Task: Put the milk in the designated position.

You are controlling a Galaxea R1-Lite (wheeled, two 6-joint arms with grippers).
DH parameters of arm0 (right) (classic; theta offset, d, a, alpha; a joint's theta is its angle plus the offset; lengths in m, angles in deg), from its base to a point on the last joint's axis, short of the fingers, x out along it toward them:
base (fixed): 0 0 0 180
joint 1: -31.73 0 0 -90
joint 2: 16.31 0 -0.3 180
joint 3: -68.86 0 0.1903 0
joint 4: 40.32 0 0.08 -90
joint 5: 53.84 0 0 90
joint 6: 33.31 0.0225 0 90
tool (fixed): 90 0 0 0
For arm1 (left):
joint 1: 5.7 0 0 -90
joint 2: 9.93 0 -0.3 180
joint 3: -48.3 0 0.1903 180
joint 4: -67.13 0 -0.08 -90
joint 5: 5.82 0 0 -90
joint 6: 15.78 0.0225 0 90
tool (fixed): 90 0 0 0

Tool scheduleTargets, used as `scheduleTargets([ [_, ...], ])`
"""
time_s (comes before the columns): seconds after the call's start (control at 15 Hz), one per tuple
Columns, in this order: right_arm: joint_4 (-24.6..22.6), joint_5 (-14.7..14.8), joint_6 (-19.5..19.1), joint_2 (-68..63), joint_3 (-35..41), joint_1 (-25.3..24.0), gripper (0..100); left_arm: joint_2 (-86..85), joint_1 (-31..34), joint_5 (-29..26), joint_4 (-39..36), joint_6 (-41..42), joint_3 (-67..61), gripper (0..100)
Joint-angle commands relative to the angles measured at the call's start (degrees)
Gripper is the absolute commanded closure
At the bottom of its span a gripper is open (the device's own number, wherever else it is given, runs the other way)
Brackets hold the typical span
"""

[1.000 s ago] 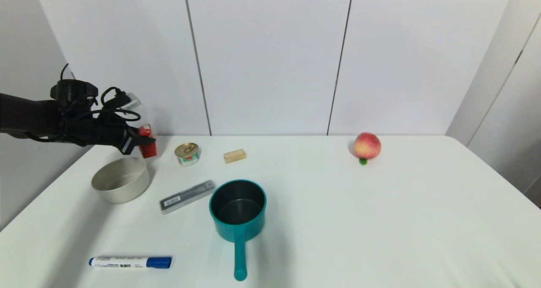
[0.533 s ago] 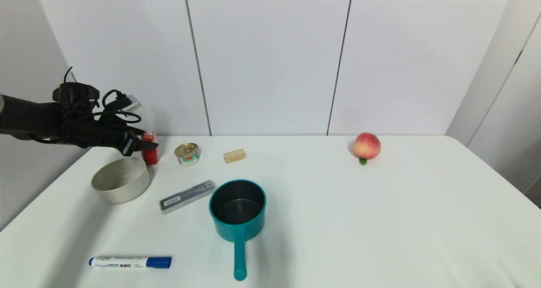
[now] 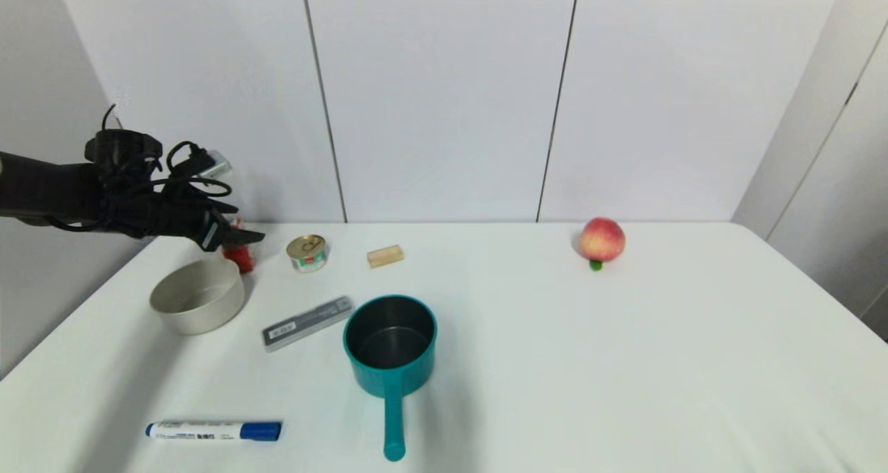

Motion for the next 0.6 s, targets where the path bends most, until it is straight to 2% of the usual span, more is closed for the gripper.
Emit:
scheduleTargets([
  [0.07,0.01,-0.02,0.03,-0.07,0.00,0.00,0,-5.29,0.03,-0.17,0.08,-1.38,-0.14,0],
  [0.33,0.01,-0.02,0.03,-0.07,0.00,0.00,0,-16.81,-2.60,-0.34,-0.01,-6.91,-4.01,0],
  [0.6,0.01,-0.02,0.03,-0.07,0.00,0.00,0,-35.09,-4.54,-0.87,-0.09,-13.42,-17.10,0],
])
